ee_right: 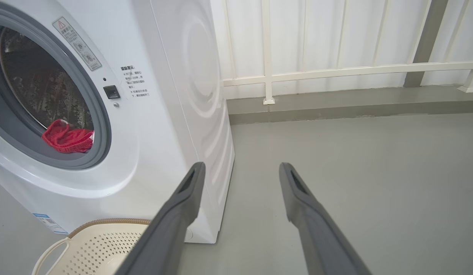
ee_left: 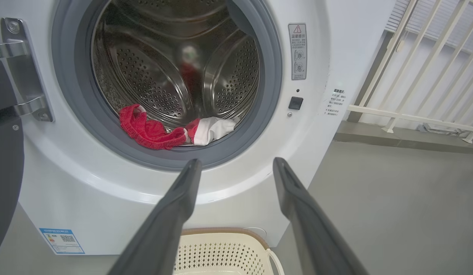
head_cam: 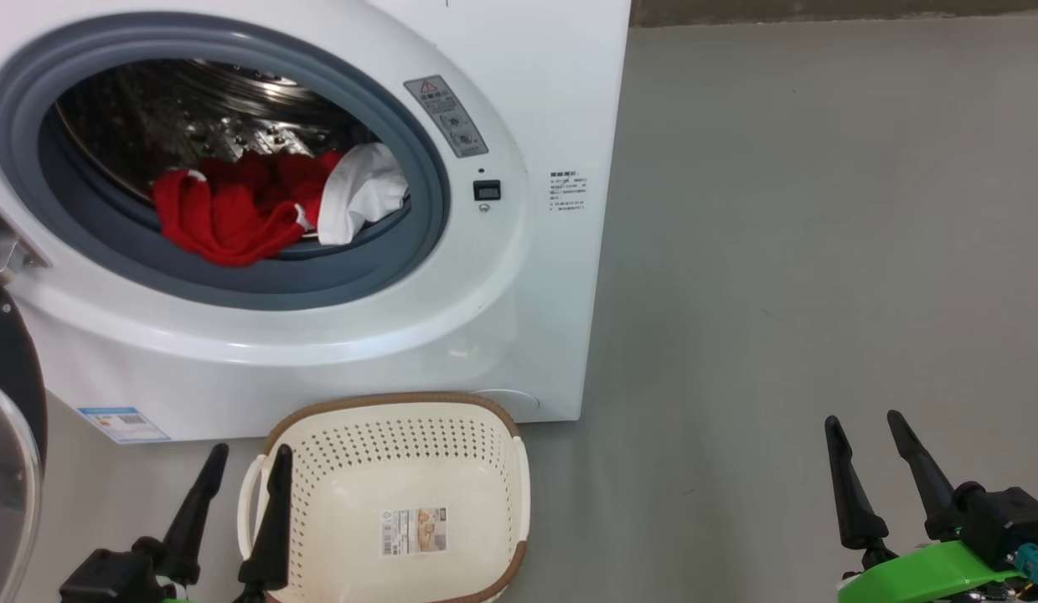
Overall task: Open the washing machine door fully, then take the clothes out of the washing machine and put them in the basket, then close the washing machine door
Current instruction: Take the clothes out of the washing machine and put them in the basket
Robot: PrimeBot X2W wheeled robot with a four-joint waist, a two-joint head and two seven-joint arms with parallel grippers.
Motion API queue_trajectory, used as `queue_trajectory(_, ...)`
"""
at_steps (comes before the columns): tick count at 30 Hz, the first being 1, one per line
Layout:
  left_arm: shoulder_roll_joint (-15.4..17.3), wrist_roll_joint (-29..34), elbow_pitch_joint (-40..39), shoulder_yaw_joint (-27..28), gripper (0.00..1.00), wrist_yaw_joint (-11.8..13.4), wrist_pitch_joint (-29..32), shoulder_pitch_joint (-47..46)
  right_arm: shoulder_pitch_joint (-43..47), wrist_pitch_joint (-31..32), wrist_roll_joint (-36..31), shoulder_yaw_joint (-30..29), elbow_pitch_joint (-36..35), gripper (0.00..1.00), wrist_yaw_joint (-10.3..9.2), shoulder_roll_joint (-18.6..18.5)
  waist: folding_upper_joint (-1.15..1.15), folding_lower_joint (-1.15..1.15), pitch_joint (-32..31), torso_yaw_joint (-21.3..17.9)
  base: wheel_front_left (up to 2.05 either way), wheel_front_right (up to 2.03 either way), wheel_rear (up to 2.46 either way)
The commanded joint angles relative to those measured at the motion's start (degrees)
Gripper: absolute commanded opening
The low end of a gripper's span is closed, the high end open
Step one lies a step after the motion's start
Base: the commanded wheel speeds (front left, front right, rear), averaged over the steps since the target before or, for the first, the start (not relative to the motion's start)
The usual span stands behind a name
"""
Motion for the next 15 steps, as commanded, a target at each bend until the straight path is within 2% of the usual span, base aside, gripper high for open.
queue_trajectory(1,0.8,0.72,-1.14,2.36,1.0,0.04,-0.29,-2.1,-0.78,-0.52,-0.12,1.5,-1.21,1.0,0.37,-0.74,0.0,0.0,0.0,0.02,0.06,-0.06,0.0)
queue_trajectory(15,0.59,0.4,0.17,2.31,1.0,0.04,-0.29,-2.97,-1.56,-0.52,-0.24,1.8,-1.38,1.0,0.37,-0.47,0.0,0.0,1.76,-0.28,0.0,0.0,0.0)
